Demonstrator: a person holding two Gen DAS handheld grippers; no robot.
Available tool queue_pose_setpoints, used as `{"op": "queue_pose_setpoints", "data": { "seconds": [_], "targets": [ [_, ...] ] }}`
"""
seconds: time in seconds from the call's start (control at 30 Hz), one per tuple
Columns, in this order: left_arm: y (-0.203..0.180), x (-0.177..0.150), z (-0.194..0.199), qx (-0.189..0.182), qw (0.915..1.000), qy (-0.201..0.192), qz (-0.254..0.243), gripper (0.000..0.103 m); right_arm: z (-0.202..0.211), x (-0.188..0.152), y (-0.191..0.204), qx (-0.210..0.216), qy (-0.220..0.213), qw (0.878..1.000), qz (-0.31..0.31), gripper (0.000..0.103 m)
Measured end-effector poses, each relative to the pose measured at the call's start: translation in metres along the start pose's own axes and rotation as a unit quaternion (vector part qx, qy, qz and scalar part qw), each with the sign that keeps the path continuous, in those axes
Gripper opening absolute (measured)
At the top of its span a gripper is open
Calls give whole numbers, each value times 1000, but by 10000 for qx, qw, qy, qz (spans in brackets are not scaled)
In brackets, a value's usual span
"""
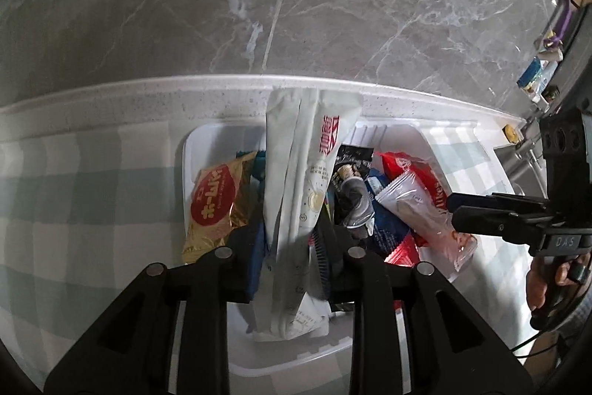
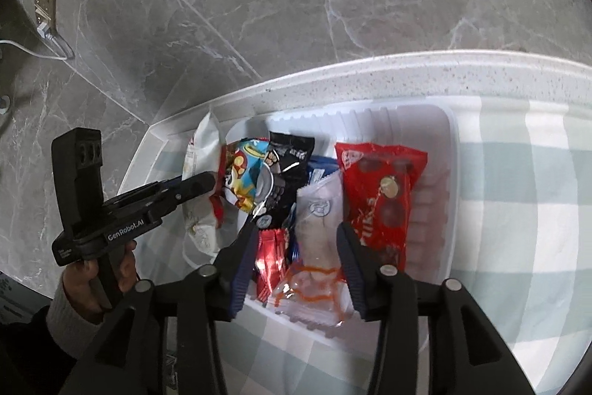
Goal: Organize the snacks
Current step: 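Lower both packets into the tray and open both grippers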
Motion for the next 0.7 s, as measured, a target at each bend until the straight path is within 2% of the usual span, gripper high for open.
{"op": "queue_pose_setpoints", "data": {
  "seconds": [0.07, 0.4, 0.57, 0.7],
  "targets": [
    [-4, 3, 3, -15, 9999, -73, -66, 29, 3, 2, 0, -41, -72, 10000, 36, 47],
    [-30, 17, 36, 160, 9981, -432, -418, 29, 40, -6, 14, -165, -520, 9977, 394, 51],
    [-40, 9, 65, 131, 9973, -484, -540, 29, 65, -30, 27, -193, -620, 9953, 723, 53],
    [-49, -10, 90, 94, 9971, -428, -623, 29, 78, -56, 39, -215, -592, 9927, 1027, 53]
  ]
}}
Point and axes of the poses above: each gripper's, at about its wrist camera, not at the fingertips, and z roughly against the way its jaws point, y to its left, x to its top, the point moved 4 cm from there along -z, roughly the way its jaws point, and after that the axes turned 14 degrees about -x, right-handed, at the moved point
